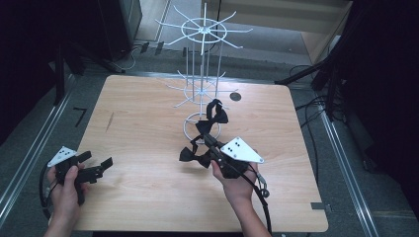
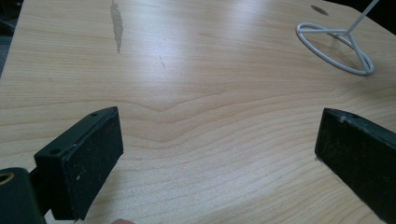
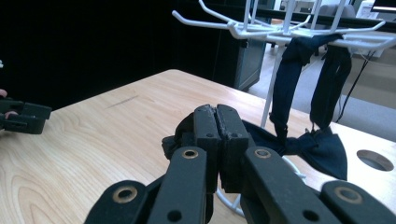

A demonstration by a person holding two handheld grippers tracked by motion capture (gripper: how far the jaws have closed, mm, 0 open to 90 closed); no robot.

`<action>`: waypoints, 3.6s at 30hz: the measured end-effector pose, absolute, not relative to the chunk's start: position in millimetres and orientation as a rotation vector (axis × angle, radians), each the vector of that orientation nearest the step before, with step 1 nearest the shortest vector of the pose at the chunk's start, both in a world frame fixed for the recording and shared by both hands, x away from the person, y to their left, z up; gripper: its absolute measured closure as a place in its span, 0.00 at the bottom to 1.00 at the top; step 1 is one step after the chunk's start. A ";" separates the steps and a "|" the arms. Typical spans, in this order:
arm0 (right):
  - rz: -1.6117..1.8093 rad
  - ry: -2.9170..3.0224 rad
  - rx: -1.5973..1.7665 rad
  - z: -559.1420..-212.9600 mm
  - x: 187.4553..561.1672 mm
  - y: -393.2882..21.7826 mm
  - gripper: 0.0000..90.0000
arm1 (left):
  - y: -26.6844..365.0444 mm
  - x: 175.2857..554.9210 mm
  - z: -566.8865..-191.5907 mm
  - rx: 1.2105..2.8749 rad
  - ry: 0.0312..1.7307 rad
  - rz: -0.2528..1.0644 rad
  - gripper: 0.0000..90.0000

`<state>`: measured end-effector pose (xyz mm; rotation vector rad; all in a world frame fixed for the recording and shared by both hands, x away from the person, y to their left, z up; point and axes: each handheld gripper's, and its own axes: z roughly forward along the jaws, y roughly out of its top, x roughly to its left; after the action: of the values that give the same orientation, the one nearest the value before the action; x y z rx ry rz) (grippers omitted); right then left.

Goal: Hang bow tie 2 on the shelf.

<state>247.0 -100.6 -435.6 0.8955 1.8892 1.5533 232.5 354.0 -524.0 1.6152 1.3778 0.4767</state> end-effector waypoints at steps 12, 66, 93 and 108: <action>1.568 1.859 0.878 -420.5 250.5 -102.0 1.00 | 353.9 232.5 -524.0 1.614 1.378 0.478 0.02; 1.569 1.826 0.837 -385.9 275.0 -88.4 1.00 | 353.8 232.5 -524.2 1.610 1.376 0.478 0.02; 1.547 1.825 0.872 -383.2 297.6 -85.4 1.00 | 354.1 232.6 -524.1 1.611 1.377 0.474 0.02; 1.537 1.818 0.929 -389.0 313.8 -85.3 1.00 | 354.2 232.7 -524.2 1.609 1.376 0.475 0.02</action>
<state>313.8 -85.3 -389.0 0.9294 1.8179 1.5372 232.7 354.2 -524.2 1.6089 1.3761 0.4751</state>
